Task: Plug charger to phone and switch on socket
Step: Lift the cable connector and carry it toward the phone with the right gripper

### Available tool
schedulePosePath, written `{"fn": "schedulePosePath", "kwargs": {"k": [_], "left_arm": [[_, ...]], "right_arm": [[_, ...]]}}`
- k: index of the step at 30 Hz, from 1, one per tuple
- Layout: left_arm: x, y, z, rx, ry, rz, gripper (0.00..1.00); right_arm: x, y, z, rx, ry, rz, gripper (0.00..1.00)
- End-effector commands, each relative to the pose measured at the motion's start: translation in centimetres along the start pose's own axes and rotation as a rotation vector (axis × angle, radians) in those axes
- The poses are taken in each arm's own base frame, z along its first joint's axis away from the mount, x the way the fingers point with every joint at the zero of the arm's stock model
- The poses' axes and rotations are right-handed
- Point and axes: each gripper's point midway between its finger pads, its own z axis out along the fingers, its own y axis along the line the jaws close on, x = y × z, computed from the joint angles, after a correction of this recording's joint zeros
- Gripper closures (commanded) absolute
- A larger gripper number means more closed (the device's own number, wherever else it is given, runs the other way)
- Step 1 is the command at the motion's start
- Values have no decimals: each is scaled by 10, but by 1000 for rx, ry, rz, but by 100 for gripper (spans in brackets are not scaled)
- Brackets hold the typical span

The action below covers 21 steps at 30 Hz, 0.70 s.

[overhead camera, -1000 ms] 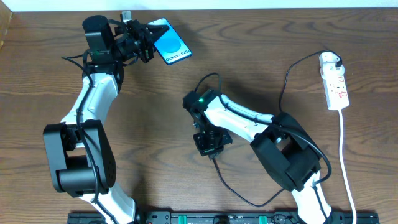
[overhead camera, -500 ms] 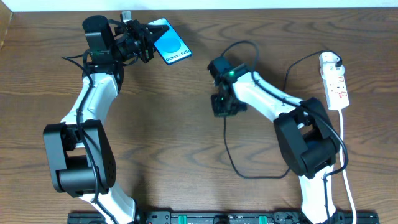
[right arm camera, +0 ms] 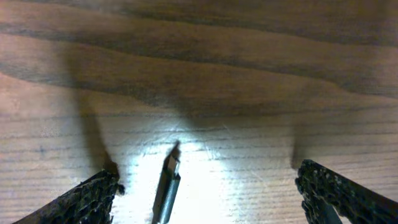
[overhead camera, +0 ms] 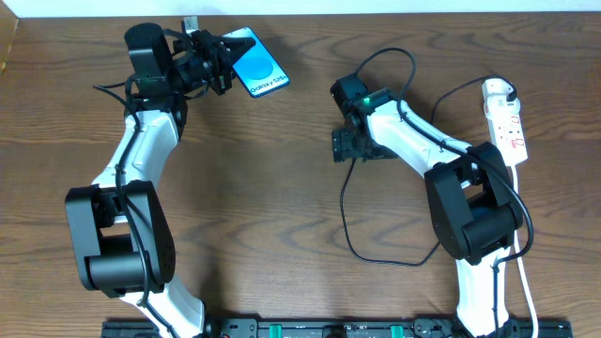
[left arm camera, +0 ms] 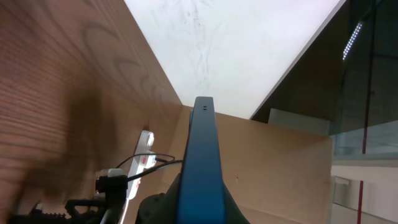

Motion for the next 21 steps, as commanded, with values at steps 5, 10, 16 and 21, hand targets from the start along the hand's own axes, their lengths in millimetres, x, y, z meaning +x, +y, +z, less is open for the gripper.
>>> {"fn": "schedulePosePath", "kwargs": {"k": [5, 10, 16, 21], "left_arm": [[4, -12, -5, 22, 13, 13, 93], [4, -12, -5, 22, 13, 13, 93], [4, -12, -5, 22, 13, 13, 93], [4, -12, -5, 22, 13, 13, 93]], "right_arm": [[37, 14, 15, -35, 149, 136, 8], [24, 23, 16, -73, 103, 225, 16], [13, 29, 16, -98, 69, 327, 50], [23, 25, 21, -82, 97, 341, 52]]}}
